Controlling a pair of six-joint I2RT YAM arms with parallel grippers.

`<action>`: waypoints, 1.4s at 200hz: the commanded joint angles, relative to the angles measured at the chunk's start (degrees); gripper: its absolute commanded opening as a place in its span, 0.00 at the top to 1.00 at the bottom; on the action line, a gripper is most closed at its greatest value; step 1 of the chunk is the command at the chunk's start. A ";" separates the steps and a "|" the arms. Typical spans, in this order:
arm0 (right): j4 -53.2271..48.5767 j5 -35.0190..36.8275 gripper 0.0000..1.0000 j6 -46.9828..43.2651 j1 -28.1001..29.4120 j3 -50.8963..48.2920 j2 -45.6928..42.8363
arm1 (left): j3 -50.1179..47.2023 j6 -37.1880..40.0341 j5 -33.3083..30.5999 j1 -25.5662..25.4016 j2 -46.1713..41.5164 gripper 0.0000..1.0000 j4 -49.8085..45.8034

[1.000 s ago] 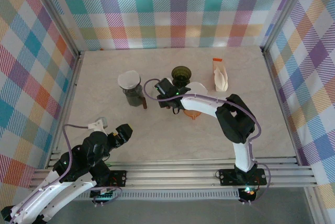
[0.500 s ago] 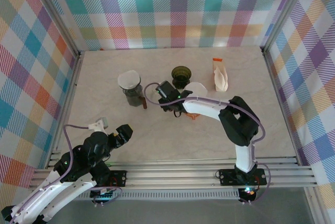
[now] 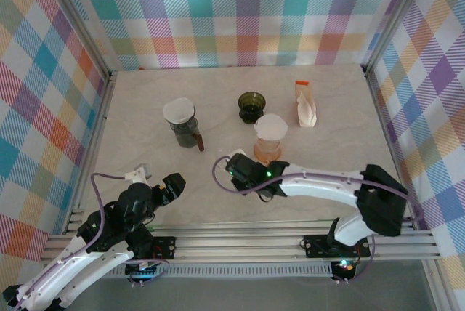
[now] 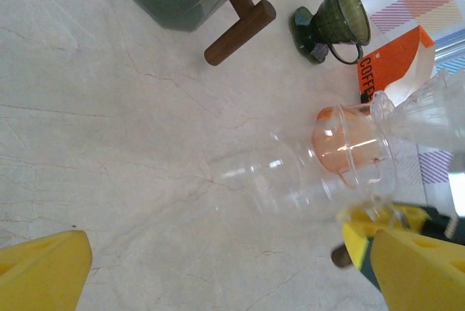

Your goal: Place the coffee filter in the dripper

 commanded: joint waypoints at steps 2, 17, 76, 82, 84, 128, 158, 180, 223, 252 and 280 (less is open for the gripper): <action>-3.08 3.57 0.81 5.73 2.74 -3.83 -5.80 | -1.30 0.05 0.51 -0.35 -0.38 0.01 1.98; -5.06 4.17 0.81 8.38 4.44 -6.42 -8.64 | -2.00 -0.03 0.79 -0.35 -0.29 0.01 2.37; -9.16 6.53 0.77 13.19 7.49 -10.13 -13.21 | -3.10 0.88 2.33 -0.43 1.79 0.01 5.42; -9.15 6.54 0.76 13.13 7.49 -10.16 -13.14 | -3.27 1.00 2.78 -0.37 2.31 0.01 6.03; -9.08 6.53 0.76 13.11 7.49 -10.12 -13.13 | -3.28 1.05 2.95 -0.42 2.49 0.01 6.21; -8.10 6.26 0.50 13.46 7.47 -10.38 -13.03 | -3.64 2.66 5.21 -0.35 4.96 0.01 9.31; -7.96 6.26 0.38 13.15 7.50 -10.44 -14.86 | -3.56 3.73 5.88 -0.39 5.97 0.01 10.23; -8.07 6.11 0.35 10.38 7.34 -9.10 -17.03 | -3.49 4.41 6.07 -0.40 6.59 0.01 10.59; -10.73 -0.07 0.33 2.64 1.81 0.62 -17.99 | -3.55 5.79 5.44 -0.35 6.72 0.00 11.23; -12.54 -7.73 0.33 -2.61 -6.79 10.81 -14.50 | -3.90 6.53 5.65 -0.35 6.83 0.00 11.98; -13.24 -16.76 0.34 -5.59 -18.10 20.69 -7.72 | -3.86 7.76 5.78 -0.33 7.27 0.00 12.44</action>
